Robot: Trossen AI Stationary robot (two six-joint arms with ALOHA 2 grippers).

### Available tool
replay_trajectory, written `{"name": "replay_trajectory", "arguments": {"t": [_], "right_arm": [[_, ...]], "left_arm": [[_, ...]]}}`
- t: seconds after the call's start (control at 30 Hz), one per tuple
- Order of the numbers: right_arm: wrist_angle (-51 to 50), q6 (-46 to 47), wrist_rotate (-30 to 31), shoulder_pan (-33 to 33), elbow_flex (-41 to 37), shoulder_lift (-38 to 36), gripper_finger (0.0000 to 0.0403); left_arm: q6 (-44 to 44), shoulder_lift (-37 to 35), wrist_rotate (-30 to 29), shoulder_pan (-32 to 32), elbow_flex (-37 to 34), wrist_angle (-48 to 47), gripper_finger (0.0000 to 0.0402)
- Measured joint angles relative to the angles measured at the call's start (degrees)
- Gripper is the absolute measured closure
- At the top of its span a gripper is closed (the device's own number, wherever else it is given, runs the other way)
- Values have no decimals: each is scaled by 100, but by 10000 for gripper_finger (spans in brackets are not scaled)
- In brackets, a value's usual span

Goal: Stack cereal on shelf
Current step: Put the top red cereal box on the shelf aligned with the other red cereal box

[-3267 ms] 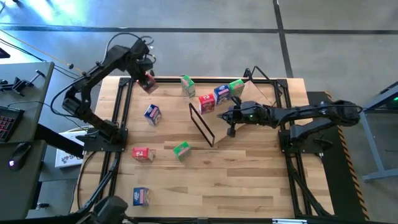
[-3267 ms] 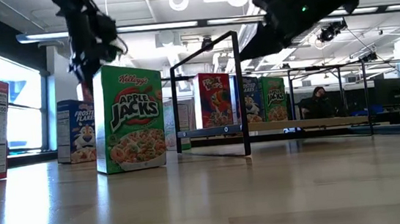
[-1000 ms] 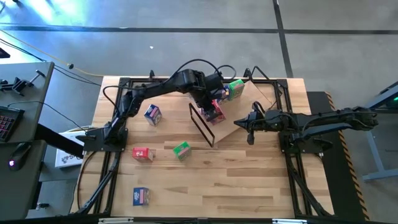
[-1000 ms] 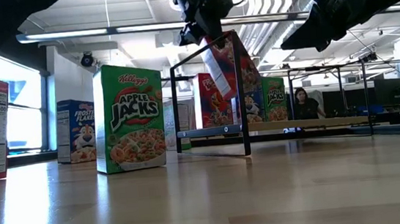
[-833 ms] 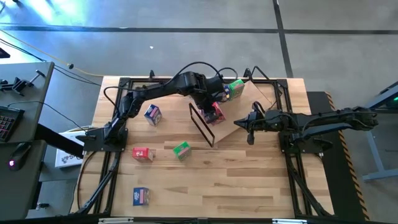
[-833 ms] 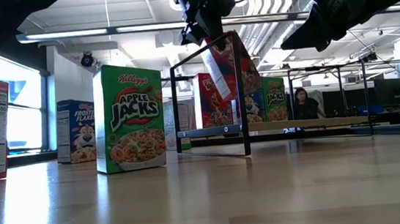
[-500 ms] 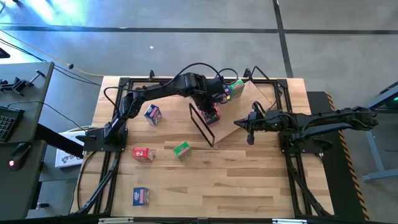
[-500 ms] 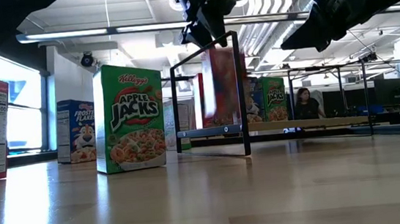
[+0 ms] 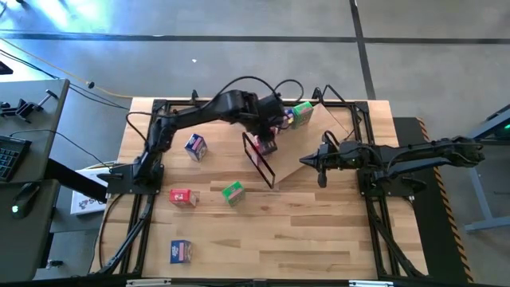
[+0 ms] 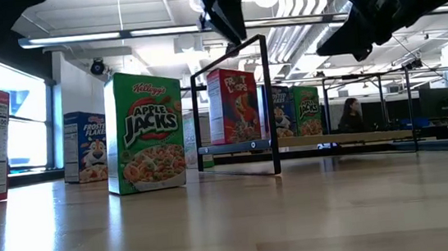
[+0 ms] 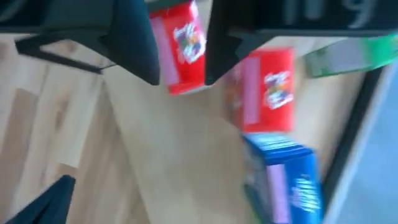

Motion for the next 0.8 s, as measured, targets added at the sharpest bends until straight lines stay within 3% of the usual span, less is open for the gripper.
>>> {"name": "replay_trajectory", "arguments": {"t": [0.2, 0.33, 0.47, 0.63, 0.8], "right_arm": [[-124, -16, 3, 0, 0, 2, 402], [-117, -144, 67, 0, 2, 2, 402], [-77, -301, 128, 0, 2, 2, 402], [-47, -407, 127, 0, 2, 2, 402], [96, -496, 129, 0, 2, 2, 402]], "left_arm": [[-353, -828, -823, -696, -9, -556, 385], [-1036, -1355, -1380, -1288, -826, -513, 395], [-1711, -2124, -2050, -1717, -2829, 777, 401], [-2342, -3433, -1746, -1878, -5974, 3790, 401], [-2753, -4325, -1817, -1844, -8435, 6648, 401]]}}
